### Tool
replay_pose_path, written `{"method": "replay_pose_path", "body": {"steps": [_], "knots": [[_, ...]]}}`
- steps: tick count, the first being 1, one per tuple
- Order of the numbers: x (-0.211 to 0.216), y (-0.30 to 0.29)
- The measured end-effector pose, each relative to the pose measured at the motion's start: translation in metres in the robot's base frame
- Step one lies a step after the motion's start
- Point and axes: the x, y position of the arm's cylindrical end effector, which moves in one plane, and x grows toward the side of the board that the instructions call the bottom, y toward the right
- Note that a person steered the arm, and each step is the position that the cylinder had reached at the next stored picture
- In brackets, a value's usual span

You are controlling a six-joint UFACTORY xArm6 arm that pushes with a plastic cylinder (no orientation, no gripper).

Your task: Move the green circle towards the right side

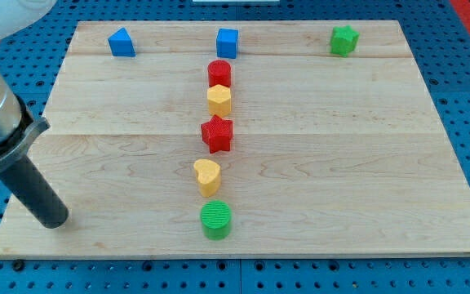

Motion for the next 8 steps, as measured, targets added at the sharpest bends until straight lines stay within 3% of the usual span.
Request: {"method": "replay_pose_path", "body": {"steps": [2, 3, 4, 5, 6, 7, 8], "knots": [[0.000, 0.129], [0.039, 0.131], [0.015, 0.178], [-0.037, 0.200], [-0.037, 0.258], [-0.002, 0.220], [-0.019, 0.250]]}}
